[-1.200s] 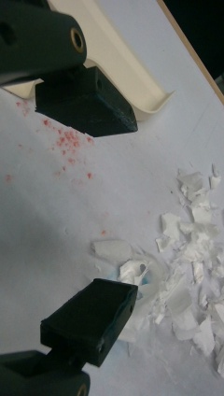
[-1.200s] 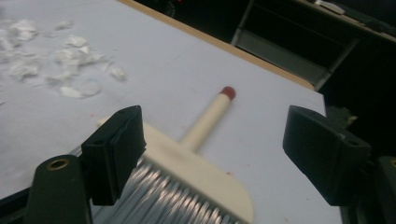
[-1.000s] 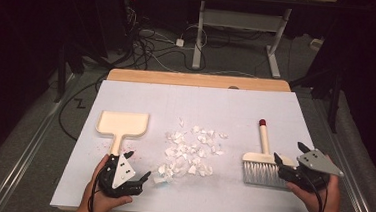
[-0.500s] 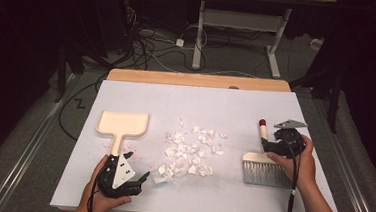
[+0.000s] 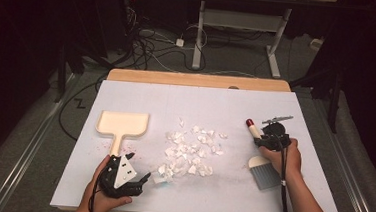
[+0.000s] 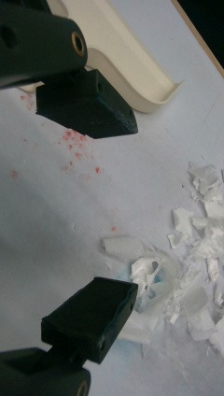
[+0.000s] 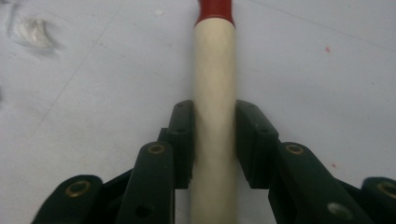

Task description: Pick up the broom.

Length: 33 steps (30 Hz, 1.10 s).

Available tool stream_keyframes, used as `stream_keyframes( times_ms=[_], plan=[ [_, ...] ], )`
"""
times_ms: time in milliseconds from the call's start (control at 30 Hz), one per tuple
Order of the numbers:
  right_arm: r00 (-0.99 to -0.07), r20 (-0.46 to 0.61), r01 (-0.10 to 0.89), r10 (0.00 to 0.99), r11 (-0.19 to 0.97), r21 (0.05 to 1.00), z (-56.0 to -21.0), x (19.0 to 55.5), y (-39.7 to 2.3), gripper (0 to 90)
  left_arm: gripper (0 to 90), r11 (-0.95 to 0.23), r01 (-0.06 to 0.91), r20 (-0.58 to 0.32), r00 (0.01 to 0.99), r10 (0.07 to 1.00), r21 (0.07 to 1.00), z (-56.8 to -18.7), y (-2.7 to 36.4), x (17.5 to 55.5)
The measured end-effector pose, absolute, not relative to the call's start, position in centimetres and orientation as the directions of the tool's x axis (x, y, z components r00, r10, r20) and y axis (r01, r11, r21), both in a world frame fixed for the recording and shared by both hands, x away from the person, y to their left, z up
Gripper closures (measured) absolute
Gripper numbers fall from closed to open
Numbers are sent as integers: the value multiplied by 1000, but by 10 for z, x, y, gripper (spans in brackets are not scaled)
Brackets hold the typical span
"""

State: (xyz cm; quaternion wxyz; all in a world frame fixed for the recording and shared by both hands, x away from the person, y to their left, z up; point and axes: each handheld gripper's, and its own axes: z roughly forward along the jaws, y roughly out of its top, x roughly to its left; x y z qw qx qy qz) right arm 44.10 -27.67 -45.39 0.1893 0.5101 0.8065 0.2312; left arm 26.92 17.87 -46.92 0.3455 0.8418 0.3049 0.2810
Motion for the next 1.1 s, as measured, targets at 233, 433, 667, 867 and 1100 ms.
stream_keyframes(
  times_ms=[233, 433, 667, 867, 1100],
  plan=[
    [-431, -60, 712, 900, 380, 590, -455, 439, -280, 701, 196, -584, 319, 259, 669, 696, 747, -470, 175, 271],
    [-421, -55, 657, 905, 346, 670, -434, 429, -288, 703, 197, -585, 321, 257, 671, 696, 745, -470, 175, 270],
    [-410, -40, 553, 911, 284, 783, -396, 405, -299, 705, 200, -578, 322, 252, 669, 699, 749, -468, 175, 268],
    [-425, -43, 463, 904, 258, 848, -370, 384, -300, 706, 203, -550, 294, 225, 689, 689, 782, -457, 159, 267],
    [-463, -51, 399, 885, 259, 879, -356, 372, -284, 706, 207, -541, 254, 195, 745, 638, 802, -447, 131, 270]
  ],
)
